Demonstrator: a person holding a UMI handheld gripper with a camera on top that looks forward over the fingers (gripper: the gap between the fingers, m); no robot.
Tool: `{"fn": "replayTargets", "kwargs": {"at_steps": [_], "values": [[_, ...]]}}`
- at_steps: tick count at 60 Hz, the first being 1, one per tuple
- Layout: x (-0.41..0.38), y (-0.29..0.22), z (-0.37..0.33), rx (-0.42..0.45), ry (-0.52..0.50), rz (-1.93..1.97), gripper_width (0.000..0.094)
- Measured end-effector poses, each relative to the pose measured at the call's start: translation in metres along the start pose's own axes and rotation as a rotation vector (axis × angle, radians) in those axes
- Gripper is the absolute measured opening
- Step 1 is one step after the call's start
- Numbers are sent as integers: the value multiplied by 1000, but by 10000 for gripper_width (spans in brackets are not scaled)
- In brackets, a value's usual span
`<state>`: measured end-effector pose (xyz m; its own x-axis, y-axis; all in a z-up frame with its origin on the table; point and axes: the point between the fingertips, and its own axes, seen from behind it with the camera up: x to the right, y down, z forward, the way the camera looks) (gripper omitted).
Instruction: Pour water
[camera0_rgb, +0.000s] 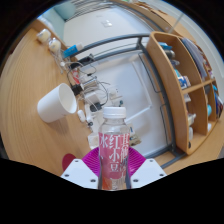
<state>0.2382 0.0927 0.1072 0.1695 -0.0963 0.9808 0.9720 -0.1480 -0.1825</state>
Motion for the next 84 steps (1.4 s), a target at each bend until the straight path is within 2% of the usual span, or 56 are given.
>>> {"fn": "replayTargets", "kwargs": {"at_steps": [11, 27, 36, 48, 57, 66, 70, 78, 79, 81, 84], "values": [[-1, -34, 17, 30, -11, -324, 320], [-11, -56, 30, 52, 6, -742, 318], [-10, -62, 30, 55, 49, -879, 319], [-13, -58, 32, 47, 25, -857, 321], [-6, -61, 30, 72, 3, -577, 319], [20, -52, 22, 96, -16, -15, 321], [26, -40, 18, 76, 3, 270, 320], [30, -7, 20, 85, -101, 807, 323], [12, -11, 16, 69, -86, 871, 323], [17, 2, 21, 78, -134, 933, 323], [11, 12, 25, 80, -149, 1002, 323]]}}
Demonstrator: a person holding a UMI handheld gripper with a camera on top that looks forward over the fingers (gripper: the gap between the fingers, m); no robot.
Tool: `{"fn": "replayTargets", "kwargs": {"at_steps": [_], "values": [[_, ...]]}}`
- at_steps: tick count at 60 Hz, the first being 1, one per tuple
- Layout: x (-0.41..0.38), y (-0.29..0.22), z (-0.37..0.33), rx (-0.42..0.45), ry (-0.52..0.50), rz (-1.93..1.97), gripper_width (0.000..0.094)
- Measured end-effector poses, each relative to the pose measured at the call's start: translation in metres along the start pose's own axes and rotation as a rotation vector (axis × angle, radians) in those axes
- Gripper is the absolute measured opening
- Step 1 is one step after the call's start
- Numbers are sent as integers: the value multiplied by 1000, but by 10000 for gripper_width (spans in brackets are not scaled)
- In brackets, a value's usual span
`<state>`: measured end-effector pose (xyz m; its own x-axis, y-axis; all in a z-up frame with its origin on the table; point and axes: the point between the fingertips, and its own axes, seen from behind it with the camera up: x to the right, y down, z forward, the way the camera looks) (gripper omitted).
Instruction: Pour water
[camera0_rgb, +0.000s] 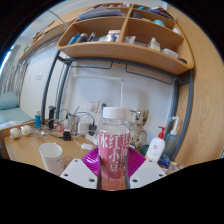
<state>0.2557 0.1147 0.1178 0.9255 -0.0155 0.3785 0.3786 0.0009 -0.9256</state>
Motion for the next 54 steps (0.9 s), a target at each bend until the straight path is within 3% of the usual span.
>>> {"fn": "replayTargets", "kwargs": {"at_steps": [10, 23, 31, 41, 46, 54], "values": [[-2, 17, 8, 35, -26, 105, 323], [-11, 50, 22, 6, -41, 144, 342], [-5, 49, 20, 35, -25, 204, 337], [-5, 49, 20, 49, -11, 176, 396], [-5, 48, 18, 38, -7, 168, 455], [-7, 44, 0, 21, -21, 173, 790]]}}
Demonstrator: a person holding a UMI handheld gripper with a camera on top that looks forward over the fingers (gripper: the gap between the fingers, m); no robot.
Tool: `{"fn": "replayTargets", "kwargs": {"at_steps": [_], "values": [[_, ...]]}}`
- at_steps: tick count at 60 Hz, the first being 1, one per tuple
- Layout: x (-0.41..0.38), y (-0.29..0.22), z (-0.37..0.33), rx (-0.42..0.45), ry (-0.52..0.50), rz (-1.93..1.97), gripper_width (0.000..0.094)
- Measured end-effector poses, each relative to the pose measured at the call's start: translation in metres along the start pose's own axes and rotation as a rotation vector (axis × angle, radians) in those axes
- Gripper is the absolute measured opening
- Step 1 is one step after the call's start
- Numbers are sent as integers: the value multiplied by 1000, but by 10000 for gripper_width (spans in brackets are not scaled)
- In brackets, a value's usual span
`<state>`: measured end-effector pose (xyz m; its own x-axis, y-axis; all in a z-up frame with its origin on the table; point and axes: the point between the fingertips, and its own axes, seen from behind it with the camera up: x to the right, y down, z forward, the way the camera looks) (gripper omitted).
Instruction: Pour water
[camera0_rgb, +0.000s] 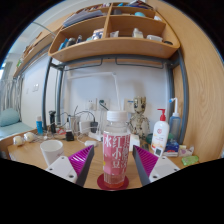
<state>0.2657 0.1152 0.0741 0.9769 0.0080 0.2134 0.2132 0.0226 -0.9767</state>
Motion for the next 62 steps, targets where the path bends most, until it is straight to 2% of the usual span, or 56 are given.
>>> {"fn": "replayTargets", "kwargs": {"at_steps": [1, 3, 17, 31, 43, 62], "values": [[0, 0, -4, -3, -4, 1, 852], [-1, -1, -13, -4, -8, 7, 874], [-6, -4, -98, -9, 48, 99, 859], [-5, 1, -154, -52, 185, 82, 862], [-15, 3, -178, -51, 174, 88, 861], [0, -3, -201, -26, 234, 73, 859]]}}
